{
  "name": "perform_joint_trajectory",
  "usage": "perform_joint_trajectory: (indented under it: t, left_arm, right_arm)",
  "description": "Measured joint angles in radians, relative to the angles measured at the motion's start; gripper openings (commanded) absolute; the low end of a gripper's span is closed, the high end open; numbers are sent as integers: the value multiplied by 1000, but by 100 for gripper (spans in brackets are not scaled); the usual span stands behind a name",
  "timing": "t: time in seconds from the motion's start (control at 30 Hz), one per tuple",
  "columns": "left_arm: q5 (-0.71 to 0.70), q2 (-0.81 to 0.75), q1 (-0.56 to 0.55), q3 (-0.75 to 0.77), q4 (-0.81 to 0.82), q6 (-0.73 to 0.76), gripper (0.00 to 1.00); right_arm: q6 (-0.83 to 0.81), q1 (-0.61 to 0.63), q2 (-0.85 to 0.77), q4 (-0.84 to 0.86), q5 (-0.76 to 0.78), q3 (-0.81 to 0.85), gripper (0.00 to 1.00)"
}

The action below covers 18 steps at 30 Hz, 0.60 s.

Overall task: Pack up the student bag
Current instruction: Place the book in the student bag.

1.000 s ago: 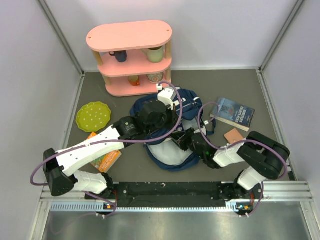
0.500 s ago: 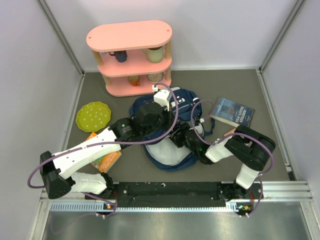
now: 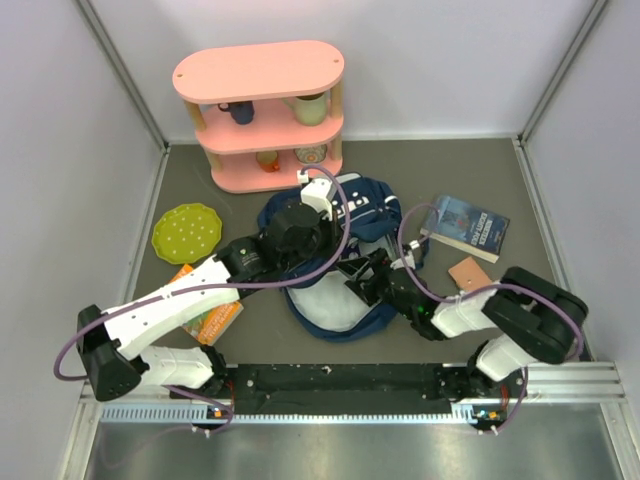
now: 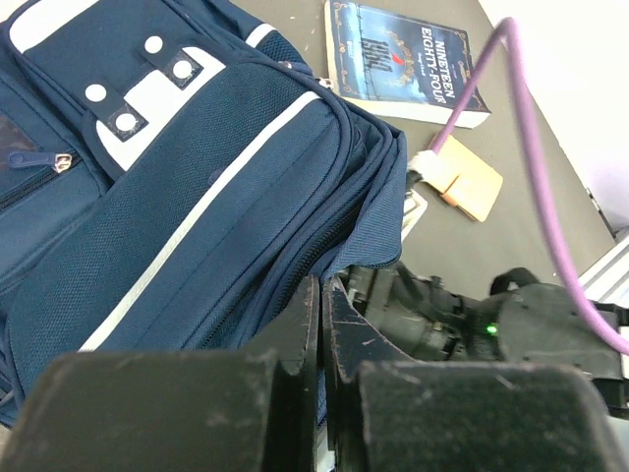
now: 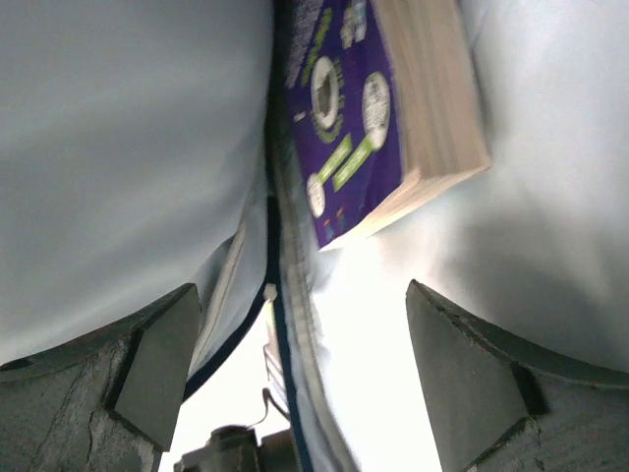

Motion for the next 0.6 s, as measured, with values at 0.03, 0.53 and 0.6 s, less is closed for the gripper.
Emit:
perform_joint_trajectory:
  t: [0.03,0.53,0.6]
  left_arm:
    - [0,-1,2,-1,0,0,0]
    - [25,-16,17,-82,66,-33,51]
    - [28,-25,19,-112,85,-41,70]
  right_arm:
    - [-10,0,-27,-2,-6,-12,84]
    - [-279,102,-872,-397,27,-195,83]
    - [-285,107,-1052,-542,58,-216,82]
